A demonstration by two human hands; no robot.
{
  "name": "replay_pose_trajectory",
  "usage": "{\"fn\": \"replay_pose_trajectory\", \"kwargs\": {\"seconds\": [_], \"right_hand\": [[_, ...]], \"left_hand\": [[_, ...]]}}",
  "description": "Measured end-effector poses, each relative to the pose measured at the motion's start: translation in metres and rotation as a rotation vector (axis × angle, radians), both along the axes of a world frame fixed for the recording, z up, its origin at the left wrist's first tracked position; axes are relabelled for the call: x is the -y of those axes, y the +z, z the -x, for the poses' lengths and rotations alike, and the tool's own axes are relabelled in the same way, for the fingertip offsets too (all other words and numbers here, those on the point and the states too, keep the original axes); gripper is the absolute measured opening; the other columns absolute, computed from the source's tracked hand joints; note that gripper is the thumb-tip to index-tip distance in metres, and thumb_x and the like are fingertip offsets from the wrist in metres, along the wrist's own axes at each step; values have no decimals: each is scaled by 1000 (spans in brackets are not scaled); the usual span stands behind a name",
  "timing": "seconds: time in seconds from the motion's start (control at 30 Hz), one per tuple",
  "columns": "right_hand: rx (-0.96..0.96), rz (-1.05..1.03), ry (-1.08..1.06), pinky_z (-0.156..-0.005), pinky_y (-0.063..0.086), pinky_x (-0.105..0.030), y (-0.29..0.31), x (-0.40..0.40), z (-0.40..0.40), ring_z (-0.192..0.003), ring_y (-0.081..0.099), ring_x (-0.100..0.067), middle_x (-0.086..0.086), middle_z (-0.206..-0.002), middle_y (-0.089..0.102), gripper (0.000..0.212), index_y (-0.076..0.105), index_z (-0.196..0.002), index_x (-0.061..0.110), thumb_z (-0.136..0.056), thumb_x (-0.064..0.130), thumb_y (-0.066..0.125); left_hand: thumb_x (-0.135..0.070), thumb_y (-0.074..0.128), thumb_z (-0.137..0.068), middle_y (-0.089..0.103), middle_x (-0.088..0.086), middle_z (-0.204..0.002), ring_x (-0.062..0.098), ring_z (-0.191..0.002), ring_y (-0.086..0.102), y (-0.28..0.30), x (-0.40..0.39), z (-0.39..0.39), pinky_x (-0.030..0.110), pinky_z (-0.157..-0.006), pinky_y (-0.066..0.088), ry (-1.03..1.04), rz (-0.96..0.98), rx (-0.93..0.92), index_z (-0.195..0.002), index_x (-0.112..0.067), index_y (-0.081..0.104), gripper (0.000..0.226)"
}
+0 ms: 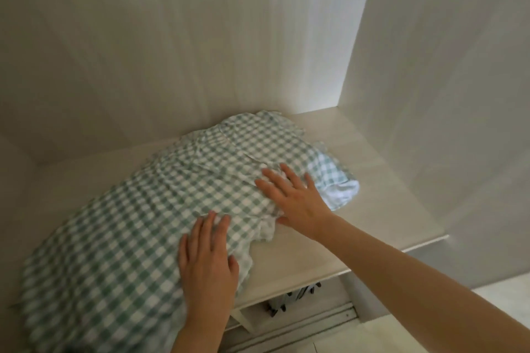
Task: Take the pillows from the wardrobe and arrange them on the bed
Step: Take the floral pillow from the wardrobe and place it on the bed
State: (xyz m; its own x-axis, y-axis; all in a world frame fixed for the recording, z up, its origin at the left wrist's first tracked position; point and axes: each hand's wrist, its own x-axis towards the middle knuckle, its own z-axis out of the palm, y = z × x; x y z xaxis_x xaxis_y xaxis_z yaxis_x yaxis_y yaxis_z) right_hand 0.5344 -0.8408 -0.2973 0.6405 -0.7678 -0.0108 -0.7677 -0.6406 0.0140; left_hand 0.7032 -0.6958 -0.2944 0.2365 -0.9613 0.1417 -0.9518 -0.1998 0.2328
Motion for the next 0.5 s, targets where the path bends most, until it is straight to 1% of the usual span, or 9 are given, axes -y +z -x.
{"fn": "replay_pose_trajectory", "kwargs": {"seconds": [0.03,0.1,0.2,0.3,0.4,0.43,0.5], "right_hand": [[-10,-1,-9,-112,12,-64,-1,4,4,-148,-8,-27,5,-162,-8,94,-4,-151,35,-85,46,62],[-49,12,-6,-111,16,-64,-4,12,10,-148,-8,-27,5,-162,-9,96,-8,-150,36,-86,37,64],[-84,43,5,-111,16,-62,-7,18,11,-148,-7,-28,3,-162,-7,98,-11,-148,36,-87,29,65],[-81,83,-8,-110,13,-65,-11,18,8,-148,2,-31,1,-162,3,92,-2,-150,34,-87,33,65],[-114,99,-34,-109,10,-68,-14,13,4,-147,6,-34,-1,-162,10,92,5,-151,31,-84,41,67],[-114,107,-40,-108,12,-69,-15,10,4,-146,10,-35,-2,-161,15,93,10,-151,30,-81,44,70],[-77,111,-61,-104,22,-71,-13,3,5,-143,23,-37,-5,-156,30,95,27,-148,26,-71,46,79]], "left_hand": [[-16,92,-57,55,11,-142,31,-131,51,-1,1,1,54,-106,40,22,3,9,-135,-15,57,86],[-14,92,-57,51,13,-146,31,-132,50,-4,2,2,53,-108,38,77,14,36,-139,-13,53,90],[-6,90,-57,56,15,-140,33,-128,54,-8,4,5,55,-105,41,116,58,62,-137,-7,56,87],[3,89,-52,68,12,-123,31,-112,64,-10,8,4,54,-96,48,138,160,43,-125,-7,65,77],[11,88,-45,74,8,-97,30,-90,68,-11,10,0,50,-87,53,153,277,27,-107,-7,73,66],[14,86,-46,75,8,-90,30,-85,68,-10,11,-1,50,-85,53,158,305,3,-102,-7,75,61],[18,83,-48,73,6,-78,30,-78,68,-5,12,-3,48,-81,53,166,337,-51,-93,-7,77,51]]}}
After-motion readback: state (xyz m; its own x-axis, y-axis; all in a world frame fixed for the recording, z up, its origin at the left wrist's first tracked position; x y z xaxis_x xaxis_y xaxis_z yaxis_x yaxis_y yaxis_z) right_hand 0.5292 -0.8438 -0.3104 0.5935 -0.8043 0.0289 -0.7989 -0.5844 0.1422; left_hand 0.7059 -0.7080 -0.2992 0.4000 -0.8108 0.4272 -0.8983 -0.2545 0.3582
